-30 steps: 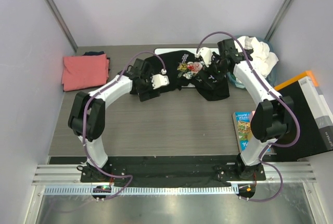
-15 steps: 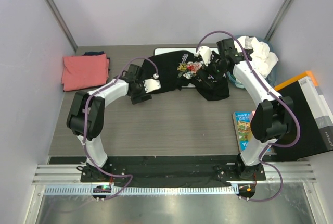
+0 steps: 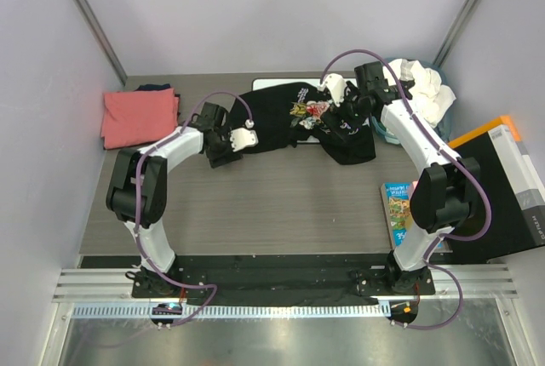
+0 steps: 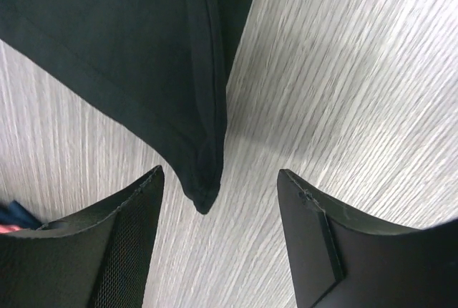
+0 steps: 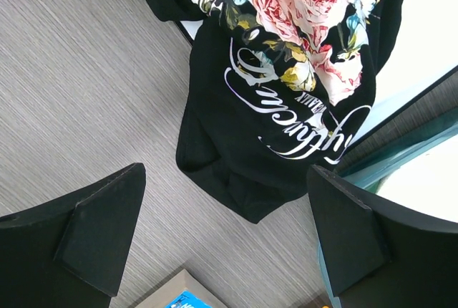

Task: Fold and stack the t-shirts
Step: Flatten out the tshirt

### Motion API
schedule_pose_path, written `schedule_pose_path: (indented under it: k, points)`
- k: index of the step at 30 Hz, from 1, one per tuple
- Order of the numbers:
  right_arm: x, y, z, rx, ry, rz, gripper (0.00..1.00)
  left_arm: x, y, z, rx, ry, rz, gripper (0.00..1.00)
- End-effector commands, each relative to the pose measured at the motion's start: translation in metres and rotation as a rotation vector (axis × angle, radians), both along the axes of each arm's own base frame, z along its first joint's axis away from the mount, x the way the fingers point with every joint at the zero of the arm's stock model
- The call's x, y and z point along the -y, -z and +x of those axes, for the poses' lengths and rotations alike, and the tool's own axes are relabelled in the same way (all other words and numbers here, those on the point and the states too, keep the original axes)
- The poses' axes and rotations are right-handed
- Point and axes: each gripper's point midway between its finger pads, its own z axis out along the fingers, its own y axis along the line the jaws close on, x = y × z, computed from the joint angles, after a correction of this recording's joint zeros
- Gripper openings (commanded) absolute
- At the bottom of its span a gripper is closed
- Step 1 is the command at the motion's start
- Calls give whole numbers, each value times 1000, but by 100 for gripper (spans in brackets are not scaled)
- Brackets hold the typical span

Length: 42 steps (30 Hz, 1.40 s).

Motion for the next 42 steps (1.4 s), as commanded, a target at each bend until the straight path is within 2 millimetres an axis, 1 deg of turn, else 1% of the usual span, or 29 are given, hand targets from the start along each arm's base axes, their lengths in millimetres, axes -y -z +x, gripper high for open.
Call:
schedule_pose_path:
  k: [1,2,6,7,8,9,10,11,13,14,15,16,17,18,19,20,21,22,23,24,26,28,32,33,34,35,37,41,42]
  points:
    - [-1,-26,8,83,11,7,99,18,-24,3,14,51,-80,65]
    - [-2,-26,8,84,11,9,99,18,-23,2,9,55,-80,64]
    - [-4,-24,10,79,18,23,98,12,-4,4,-9,48,-41,50]
    - [-4,-24,10,79,20,24,98,12,-1,5,-8,45,-37,33]
    - [-4,-23,10,77,22,25,98,11,2,9,4,45,-32,24]
    - [-4,-24,10,79,22,26,98,8,10,10,-7,39,-10,15]
    - [-4,-23,9,76,22,25,98,7,12,11,-6,37,-3,0]
    - [-4,-24,9,80,21,25,98,6,12,13,-3,31,4,0]
    - [-4,-26,7,81,16,27,98,5,4,21,27,22,17,0]
    - [-5,-28,5,82,7,30,98,4,-5,27,56,15,18,0]
    - [-5,-29,2,78,-1,33,98,2,-22,34,104,-4,23,0]
    - [-9,-27,-5,50,-23,43,98,2,-37,43,151,-24,13,0]
    - [-10,-27,-11,42,-45,42,98,5,-63,57,211,-58,-10,0]
    - [-12,-19,-18,14,-64,39,98,1,-84,67,268,-97,-6,0]
    - [-12,-13,-27,-16,-85,27,98,3,-107,74,313,-116,-31,0]
    - [-16,-6,-34,-32,-110,12,98,0,-145,89,396,-156,-39,0]
    - [-15,8,-45,-58,-145,-16,98,0,-161,94,429,-182,-52,0]
    - [-15,15,-50,-70,-162,-32,98,-3,-177,97,455,-205,-54,0]
    - [-15,23,-54,-81,-174,-47,98,0,-204,104,506,-211,-79,0]
    - [-14,37,-62,-105,-187,-62,98,0,-212,104,515,-213,-89,0]
    - [-15,48,-59,-92,-194,-79,96,3,-228,105,545,-213,-99,0]
    - [-16,63,-51,-68,-189,-100,95,8,-232,104,559,-205,-91,0]
    - [-15,76,-25,-4,-131,-129,90,9,-244,100,591,-218,-83,0]
    - [-14,75,-16,19,-112,-138,88,11,-246,99,595,-216,-87,0]
    - [-14,82,-14,6,-108,-146,84,11,-247,98,595,-217,-90,0]
    - [-14,85,-12,0,-106,-150,77,11,-248,97,597,-220,-90,0]
    - [-13,96,-12,-25,-114,-156,71,10,-251,97,606,-225,-88,0]
    - [-10,123,-17,-68,-120,-186,68,7,-253,97,624,-231,-83,0]
    - [-9,127,-14,-64,-109,-192,67,7,-253,96,625,-230,-85,0]
